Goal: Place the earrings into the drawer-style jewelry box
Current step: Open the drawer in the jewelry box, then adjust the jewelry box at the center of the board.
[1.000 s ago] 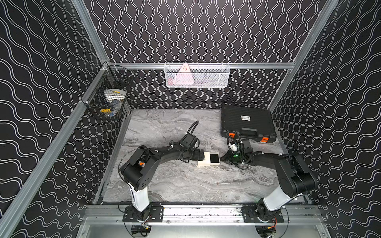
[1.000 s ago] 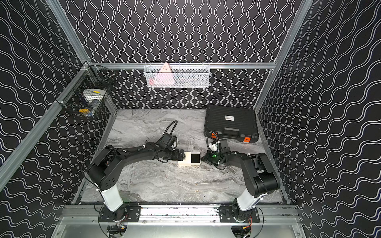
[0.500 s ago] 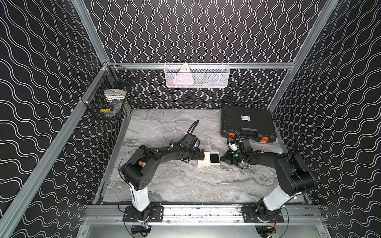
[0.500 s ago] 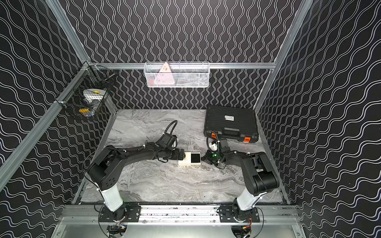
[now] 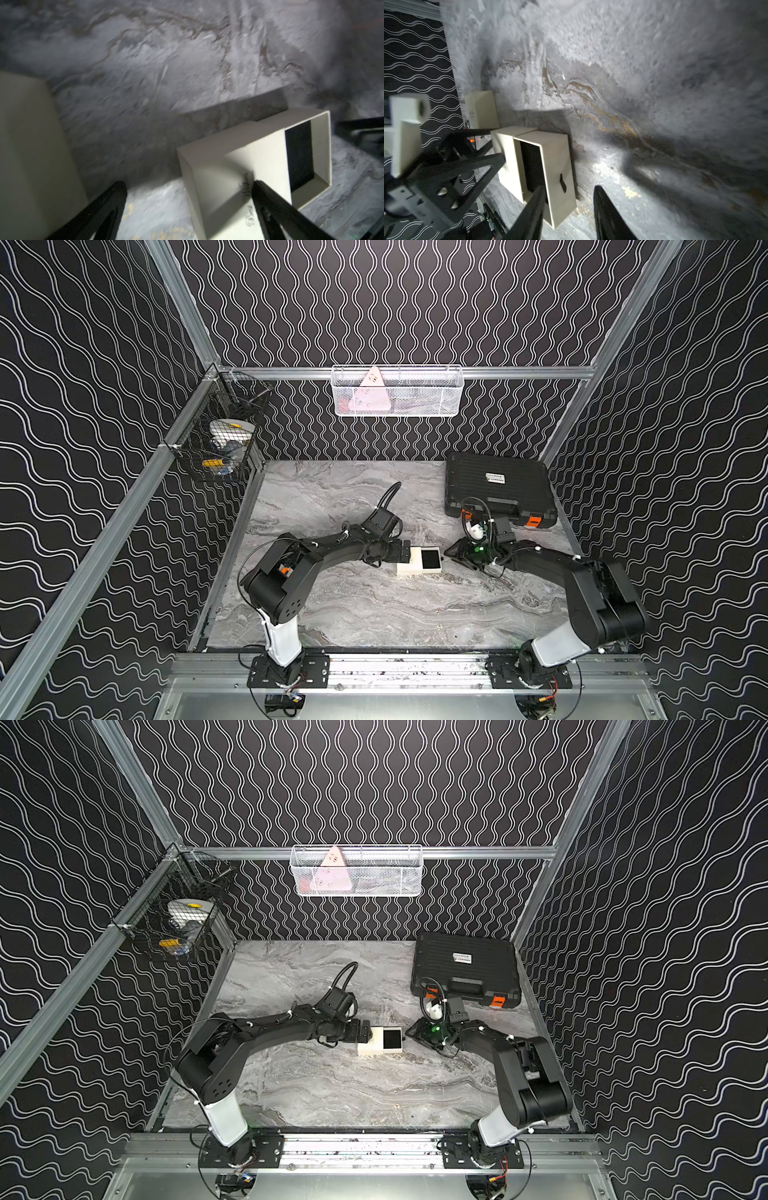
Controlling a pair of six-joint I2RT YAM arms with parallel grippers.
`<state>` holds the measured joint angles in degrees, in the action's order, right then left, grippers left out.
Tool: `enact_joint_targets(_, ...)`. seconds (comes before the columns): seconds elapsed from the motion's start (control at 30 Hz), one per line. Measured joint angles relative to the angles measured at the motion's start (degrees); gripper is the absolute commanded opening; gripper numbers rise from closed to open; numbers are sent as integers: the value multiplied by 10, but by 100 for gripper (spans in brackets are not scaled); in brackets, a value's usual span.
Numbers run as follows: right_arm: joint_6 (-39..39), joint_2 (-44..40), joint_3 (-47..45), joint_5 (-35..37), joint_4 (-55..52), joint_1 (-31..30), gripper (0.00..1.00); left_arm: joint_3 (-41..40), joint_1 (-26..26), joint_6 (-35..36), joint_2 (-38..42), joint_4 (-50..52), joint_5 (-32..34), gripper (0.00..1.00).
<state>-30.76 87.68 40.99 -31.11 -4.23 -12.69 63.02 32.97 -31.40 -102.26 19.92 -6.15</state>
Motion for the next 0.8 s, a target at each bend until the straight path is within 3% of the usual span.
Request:
enact_joint_targets(0.1,2,-8,19,8,-10,3,50,29,7,0,42,64,25,99)
enact_joint_targets(0.23,1,40,64,-3,-4,0,51,28,40,-9,92,79,27,99)
enact_joint_targets(0.47,-3,128,129,-37,24,-48,52,-99,116,-80,156,52,-22,99)
enact_joint_targets(0.8,-16,172,125,-74,50,-77,49,-112,126,-110,108,-28,-52,98)
